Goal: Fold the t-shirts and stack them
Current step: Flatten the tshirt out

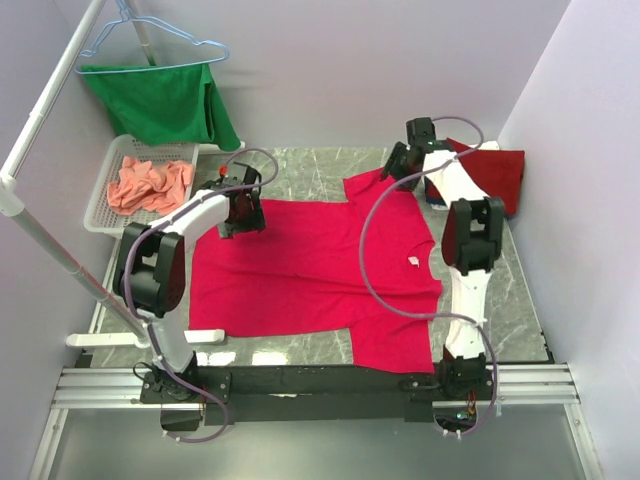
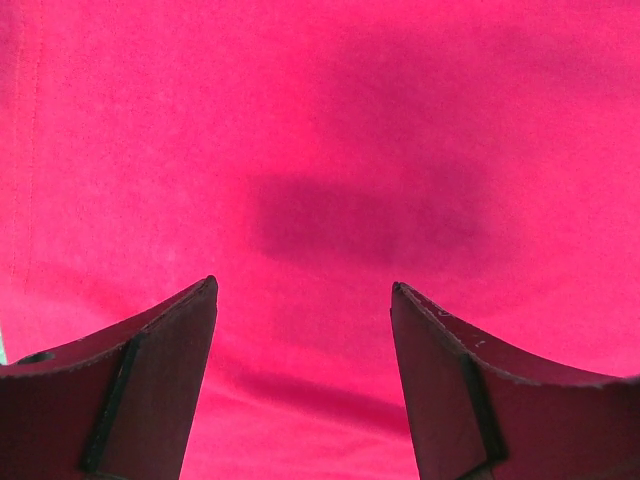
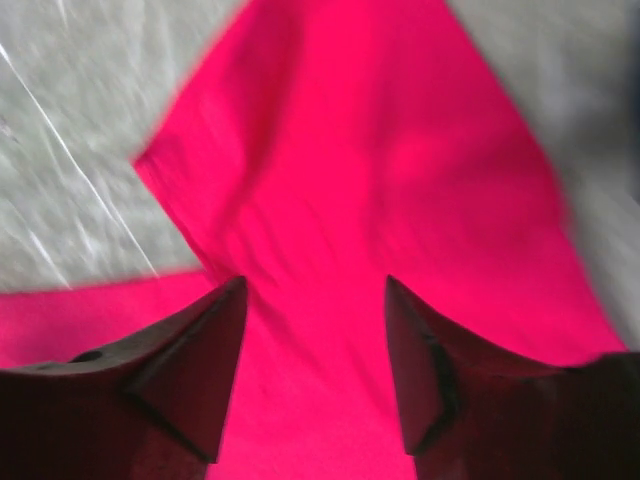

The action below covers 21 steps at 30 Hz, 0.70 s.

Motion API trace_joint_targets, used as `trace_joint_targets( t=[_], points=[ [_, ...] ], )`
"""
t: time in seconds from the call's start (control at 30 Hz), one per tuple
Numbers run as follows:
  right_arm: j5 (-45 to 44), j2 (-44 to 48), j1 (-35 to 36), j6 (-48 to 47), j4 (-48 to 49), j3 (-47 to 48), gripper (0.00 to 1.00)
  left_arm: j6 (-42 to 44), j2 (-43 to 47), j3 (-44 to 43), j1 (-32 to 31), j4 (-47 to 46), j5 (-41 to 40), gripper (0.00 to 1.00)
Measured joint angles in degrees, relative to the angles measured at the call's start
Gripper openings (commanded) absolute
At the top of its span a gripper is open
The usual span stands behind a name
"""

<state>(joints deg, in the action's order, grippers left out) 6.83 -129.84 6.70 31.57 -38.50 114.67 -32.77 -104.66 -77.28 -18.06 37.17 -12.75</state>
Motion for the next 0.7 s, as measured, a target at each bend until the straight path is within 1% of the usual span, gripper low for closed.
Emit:
trace_joint_targets(
  t=[0.17, 0.27, 0.43, 0.5, 0.7],
  points=[
    [-7.72, 12.52, 1.88, -3.8, -3.85, -11.1, 0.67, 0.0, -3.76, -0.66, 1.18, -0.85, 0.44, 0.76],
    [-10.03, 16.39, 3.67, -4.17, -4.83, -17.46, 0.67, 0.0, -5.49, -1.29, 1.86, -0.98, 0.74, 0.76],
    [-10.73, 16.63, 6.05, -3.3, -5.53, -28.04, 0.67, -0.02, -6.69, -2.82, 2.47, -1.31, 0.94, 0.76],
    [-10.73, 16.06, 6.71, -2.86, -6.4, -30.77, 0.67, -0.09, -7.06, -3.72, 2.75, -1.31, 0.96, 0.77],
    [-10.29, 14.49, 7.04, -2.36, -6.8, -31.63, 0.67, -0.96, -8.5, -5.81, 3.06, -0.83, 0.94, 0.77]
  ],
)
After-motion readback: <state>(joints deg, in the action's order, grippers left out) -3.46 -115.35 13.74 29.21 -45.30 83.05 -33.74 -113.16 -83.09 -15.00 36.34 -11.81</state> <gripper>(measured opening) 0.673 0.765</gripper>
